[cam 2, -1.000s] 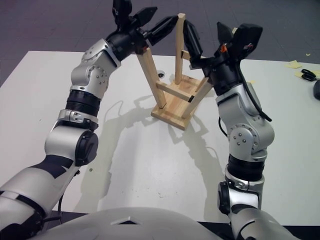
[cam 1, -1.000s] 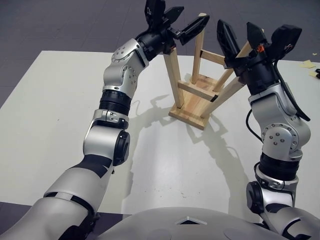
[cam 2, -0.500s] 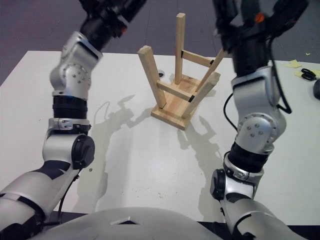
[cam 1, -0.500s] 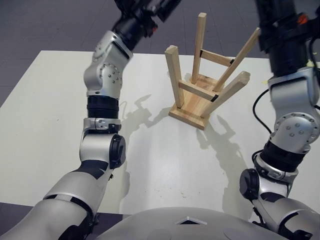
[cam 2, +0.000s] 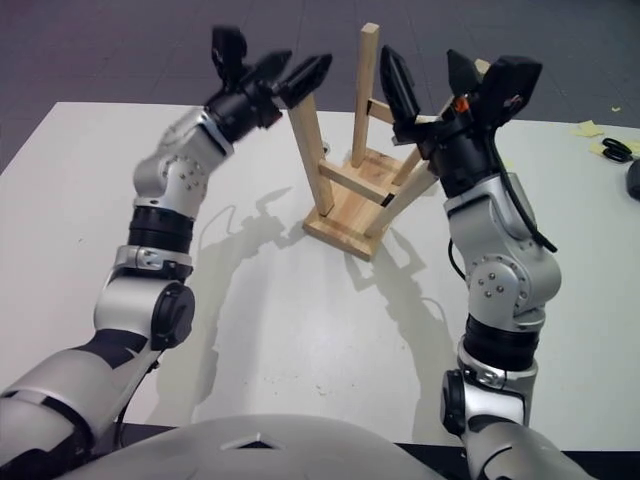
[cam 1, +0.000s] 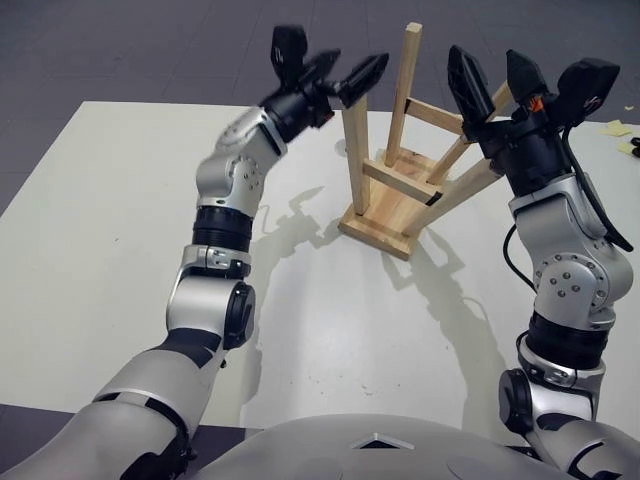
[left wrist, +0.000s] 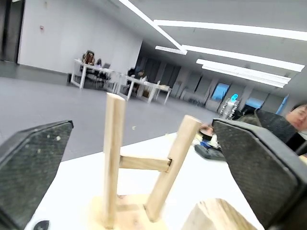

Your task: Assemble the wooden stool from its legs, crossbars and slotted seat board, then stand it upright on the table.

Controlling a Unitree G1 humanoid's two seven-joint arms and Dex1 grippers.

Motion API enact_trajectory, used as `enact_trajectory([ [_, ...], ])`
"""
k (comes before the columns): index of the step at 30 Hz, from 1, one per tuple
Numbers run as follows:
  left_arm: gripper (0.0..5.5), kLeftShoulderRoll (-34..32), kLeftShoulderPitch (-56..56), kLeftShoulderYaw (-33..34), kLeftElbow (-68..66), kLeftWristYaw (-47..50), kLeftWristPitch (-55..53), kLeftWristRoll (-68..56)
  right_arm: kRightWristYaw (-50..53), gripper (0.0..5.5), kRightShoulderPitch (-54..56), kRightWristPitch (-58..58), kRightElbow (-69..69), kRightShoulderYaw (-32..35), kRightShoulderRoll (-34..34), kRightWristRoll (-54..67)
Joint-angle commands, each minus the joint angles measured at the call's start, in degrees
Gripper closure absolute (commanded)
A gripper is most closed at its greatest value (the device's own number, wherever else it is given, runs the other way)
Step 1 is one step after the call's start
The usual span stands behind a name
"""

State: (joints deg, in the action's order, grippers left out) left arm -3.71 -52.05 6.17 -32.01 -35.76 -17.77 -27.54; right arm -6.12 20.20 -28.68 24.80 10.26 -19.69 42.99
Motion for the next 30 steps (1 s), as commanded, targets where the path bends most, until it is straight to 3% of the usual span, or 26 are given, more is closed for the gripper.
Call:
enact_trajectory([
  [1, 0.12, -0.2, 1.8, -0.8, -2.3, -0.7, -0.2, 1.9, 0.6, 0.10, -4.5, -3.4, -2.9, -1.0, 2.8, 0.6],
  [7, 0.12, -1.9, -1.3, 3.1, -2.3, 0.0, 0.3, -0.4, 1.8, 0.10, 1.3, -2.4, -2.2, 3.6, 5.3, 7.0],
  [19, 0.12, -1.7, -13.9, 13.9, 2.2, 1.3, -4.5, -14.1, 5.3, 0.10, 10.6, -3.3, -2.7, 10.1, 2.5, 15.9],
  [25, 0.12, 0.1, -10.4, 5.8, -1.2, -7.0, -3.7, -9.1, 4.9, 0.10, 10.9, -3.3, -2.6, 9.4, 2.4, 15.7],
  [30, 0.12, 1.1, -10.4, 4.1, -3.9, -9.2, -2.6, -7.3, 3.9, 0.10, 10.8, -3.9, -3.3, 8.7, 1.7, 15.3],
])
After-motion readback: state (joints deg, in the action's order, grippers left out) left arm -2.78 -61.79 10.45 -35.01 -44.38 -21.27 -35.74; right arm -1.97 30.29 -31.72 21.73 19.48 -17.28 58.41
